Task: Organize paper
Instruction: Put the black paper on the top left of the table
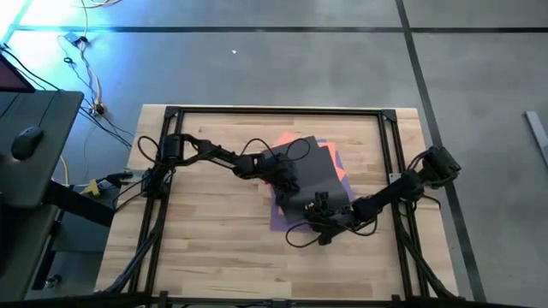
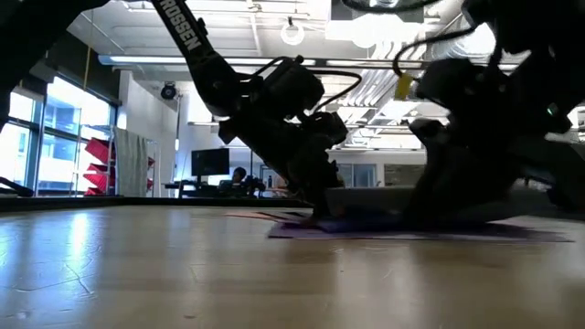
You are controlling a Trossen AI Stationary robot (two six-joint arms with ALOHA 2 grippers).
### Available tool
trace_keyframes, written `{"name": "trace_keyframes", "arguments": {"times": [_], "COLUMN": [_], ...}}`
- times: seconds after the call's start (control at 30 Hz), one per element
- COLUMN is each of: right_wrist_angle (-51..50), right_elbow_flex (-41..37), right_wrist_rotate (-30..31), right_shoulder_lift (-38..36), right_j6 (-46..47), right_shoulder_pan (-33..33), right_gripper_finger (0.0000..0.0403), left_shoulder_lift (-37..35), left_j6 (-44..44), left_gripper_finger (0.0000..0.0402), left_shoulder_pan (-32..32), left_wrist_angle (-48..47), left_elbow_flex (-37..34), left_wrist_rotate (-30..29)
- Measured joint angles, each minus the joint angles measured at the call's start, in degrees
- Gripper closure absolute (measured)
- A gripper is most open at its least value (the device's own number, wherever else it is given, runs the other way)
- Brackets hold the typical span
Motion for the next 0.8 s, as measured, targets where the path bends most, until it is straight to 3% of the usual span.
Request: {"name": "trace_keyframes", "arguments": {"times": [0.13,0.4,0.53,0.67,0.8], "right_wrist_angle": [-1.1,-4.7,-4.8,-4.8,-4.7], "right_elbow_flex": [2.1,3.0,3.0,3.0,3.0], "right_wrist_rotate": [-0.6,-12.1,-11.4,-6.3,-4.3], "right_shoulder_lift": [-1.2,-3.0,-3.0,-3.0,-3.0], "right_j6": [0.2,6.5,6.4,6.5,8.7], "right_shoulder_pan": [0.0,-0.6,-0.6,-0.4,-0.3], "right_gripper_finger": [0.0403,0.0403,0.0403,0.0403,0.0403], "left_shoulder_lift": [0.0,-2.3,-2.5,-3.4,-7.5], "left_j6": [1.2,2.8,3.0,7.9,14.6], "left_gripper_finger": [0.0401,0.0401,0.0401,0.0401,0.0401], "left_shoulder_pan": [-0.2,-0.5,-1.3,-2.4,-3.7], "left_wrist_angle": [-0.2,-1.9,-2.2,-4.6,-11.4], "left_elbow_flex": [0.0,-0.3,-0.3,-0.2,-0.4], "left_wrist_rotate": [1.1,1.0,0.5,0.2,-7.1]}}
